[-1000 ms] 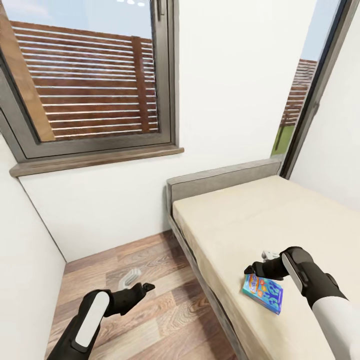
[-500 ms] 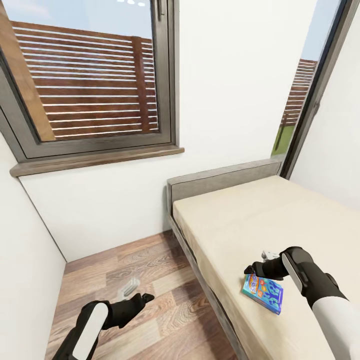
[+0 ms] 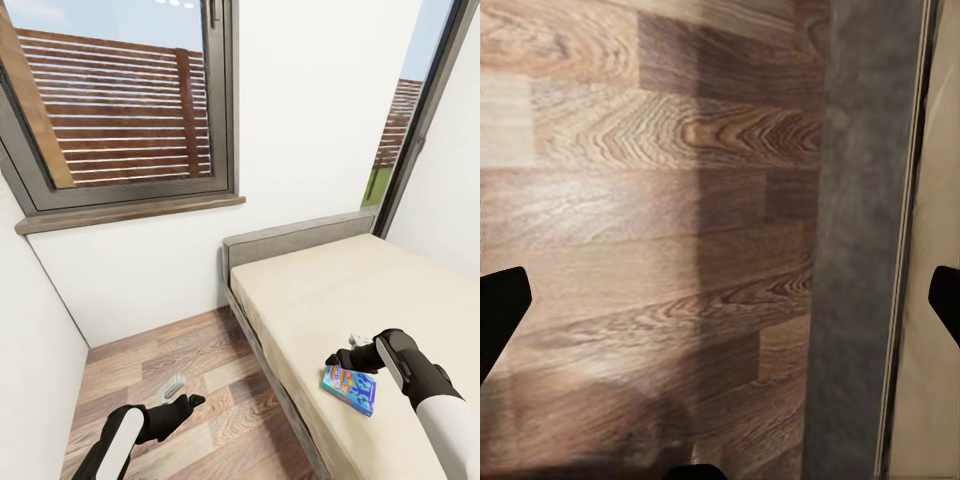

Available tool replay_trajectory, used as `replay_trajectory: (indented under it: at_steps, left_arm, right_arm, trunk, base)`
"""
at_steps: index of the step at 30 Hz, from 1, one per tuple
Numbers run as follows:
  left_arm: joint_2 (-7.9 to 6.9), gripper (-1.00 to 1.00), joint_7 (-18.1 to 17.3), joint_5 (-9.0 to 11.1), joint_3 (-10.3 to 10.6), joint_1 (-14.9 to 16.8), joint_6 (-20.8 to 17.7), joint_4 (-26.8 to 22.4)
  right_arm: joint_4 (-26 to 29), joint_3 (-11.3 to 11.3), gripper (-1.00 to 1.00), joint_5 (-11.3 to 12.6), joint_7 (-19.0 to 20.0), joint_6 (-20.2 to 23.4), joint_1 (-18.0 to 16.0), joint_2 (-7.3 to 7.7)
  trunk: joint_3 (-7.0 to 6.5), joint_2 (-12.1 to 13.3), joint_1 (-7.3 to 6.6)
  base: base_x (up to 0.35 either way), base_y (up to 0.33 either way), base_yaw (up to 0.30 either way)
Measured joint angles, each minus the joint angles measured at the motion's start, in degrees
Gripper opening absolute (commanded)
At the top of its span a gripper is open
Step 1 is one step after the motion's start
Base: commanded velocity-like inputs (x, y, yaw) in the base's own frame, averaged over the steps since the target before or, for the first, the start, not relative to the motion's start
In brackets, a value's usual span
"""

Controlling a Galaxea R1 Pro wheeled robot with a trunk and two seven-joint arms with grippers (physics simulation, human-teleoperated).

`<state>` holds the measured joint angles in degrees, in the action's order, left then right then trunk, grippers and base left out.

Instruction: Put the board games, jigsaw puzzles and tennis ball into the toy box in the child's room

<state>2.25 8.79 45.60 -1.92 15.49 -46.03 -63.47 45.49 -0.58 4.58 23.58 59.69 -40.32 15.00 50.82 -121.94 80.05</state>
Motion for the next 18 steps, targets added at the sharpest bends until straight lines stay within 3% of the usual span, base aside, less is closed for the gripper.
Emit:
replay_trajectory:
  at_steps: [7, 18]
  left_arm:
    - [-0.02, 1.00, 0.00, 0.02, -0.13, -0.09, 0.14, 0.00]
    - [-0.02, 1.00, 0.01, 0.02, -0.22, -0.13, 0.19, 0.00]
  right_arm:
    - [0.00, -0.01, 1.00, 0.00, 0.00, 0.01, 0.00, 0.01]
    - [0.00, 0.01, 1.00, 0.08, 0.02, 0.00, 0.00, 0.01]
  trunk:
    - [0.00, 0.00, 0.00]
    - [0.00, 0.00, -0.01]
  base:
    - [-0.158, -0.042, 0.000]
    - [-0.047, -0.013, 0.000]
